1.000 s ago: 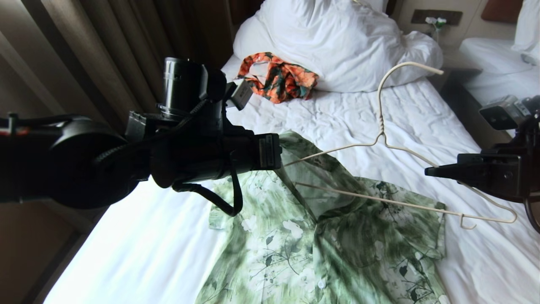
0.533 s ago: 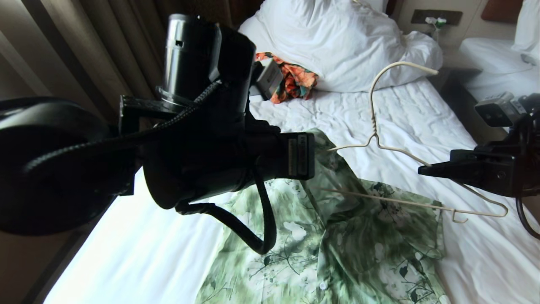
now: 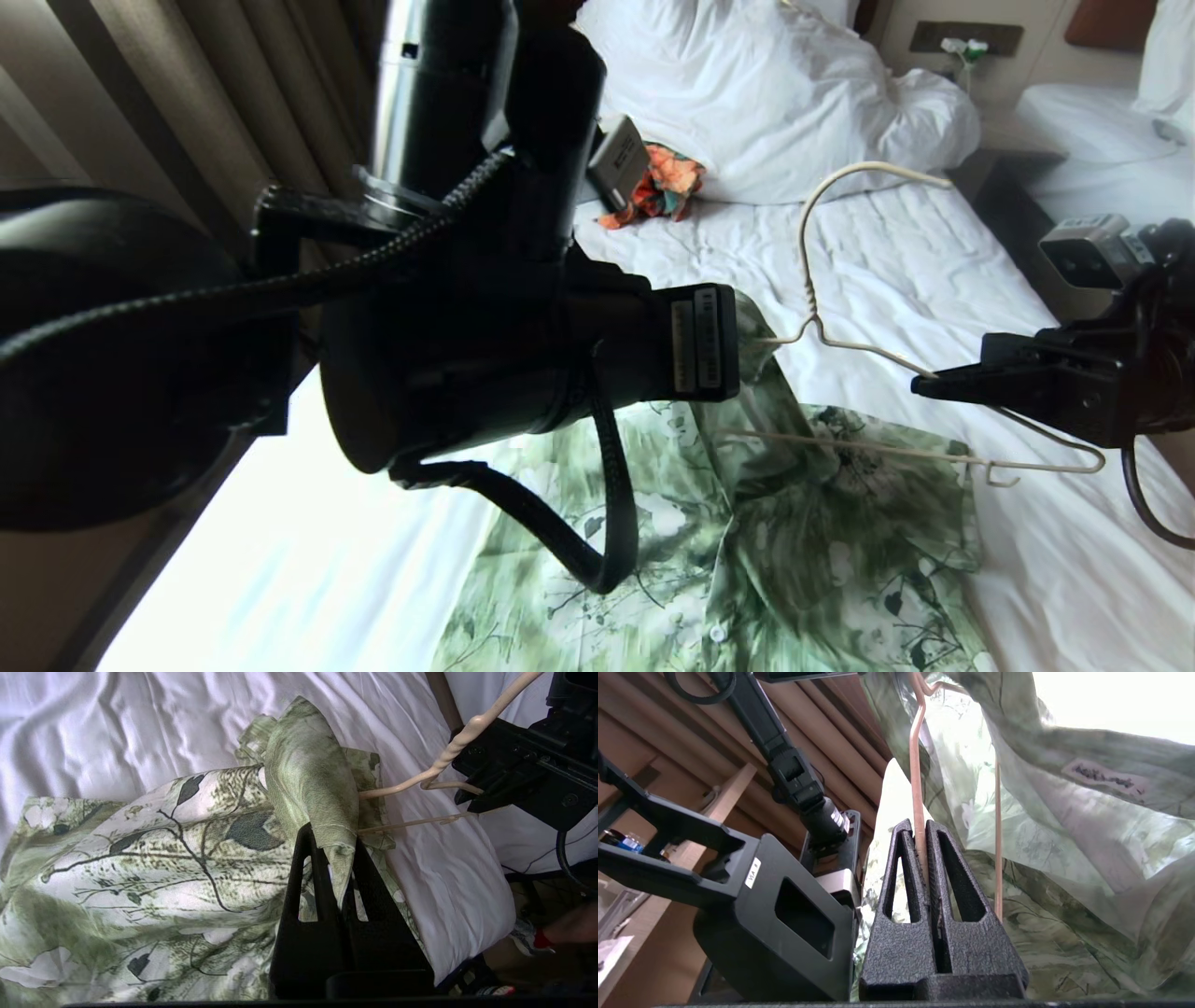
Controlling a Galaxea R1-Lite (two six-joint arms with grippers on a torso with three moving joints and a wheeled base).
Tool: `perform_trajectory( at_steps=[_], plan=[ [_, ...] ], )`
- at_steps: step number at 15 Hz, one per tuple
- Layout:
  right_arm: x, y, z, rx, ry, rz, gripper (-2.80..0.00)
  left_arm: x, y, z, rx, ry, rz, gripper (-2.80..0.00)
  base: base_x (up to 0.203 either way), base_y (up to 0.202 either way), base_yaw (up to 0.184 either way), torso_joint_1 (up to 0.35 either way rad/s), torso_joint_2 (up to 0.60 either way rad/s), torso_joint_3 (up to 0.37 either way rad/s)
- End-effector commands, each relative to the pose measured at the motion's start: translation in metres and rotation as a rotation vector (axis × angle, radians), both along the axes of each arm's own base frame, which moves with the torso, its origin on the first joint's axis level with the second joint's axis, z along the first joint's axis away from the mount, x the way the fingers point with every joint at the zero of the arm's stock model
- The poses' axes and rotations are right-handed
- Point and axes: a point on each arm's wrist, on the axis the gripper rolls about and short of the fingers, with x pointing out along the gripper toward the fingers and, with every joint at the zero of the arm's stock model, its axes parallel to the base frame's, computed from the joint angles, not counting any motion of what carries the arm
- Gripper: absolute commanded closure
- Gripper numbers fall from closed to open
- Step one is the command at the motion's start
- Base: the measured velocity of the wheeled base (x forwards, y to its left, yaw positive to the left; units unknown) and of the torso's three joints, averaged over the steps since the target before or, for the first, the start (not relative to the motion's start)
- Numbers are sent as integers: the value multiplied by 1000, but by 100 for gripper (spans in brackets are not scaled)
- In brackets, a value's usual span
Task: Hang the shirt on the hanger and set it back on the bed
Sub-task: Hook one side of the shirt onto the hanger
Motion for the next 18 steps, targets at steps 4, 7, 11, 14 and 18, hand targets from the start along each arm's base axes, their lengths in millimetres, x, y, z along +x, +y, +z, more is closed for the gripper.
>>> perform_trajectory(
  at_steps=[4,7,11,14,18],
  plan=[
    [1,2,-22,4,-42,12,0,10,-39,-28,46,56,-40,0,0,0,0,0,0,0],
    [1,2,-21,4,-54,12,0,9,-53,-24,26,44,-63,0,0,0,0,0,0,0],
    [3,4,-24,5,-45,21,0,-14,-72,-27,17,67,-128,0,0,0,0,0,0,0],
    [7,4,-28,5,-31,21,0,-20,-80,-35,63,90,-145,0,0,0,0,0,0,0],
    [8,5,-30,5,-26,25,0,-19,-89,-38,84,78,-160,0,0,0,0,0,0,0]
  ],
)
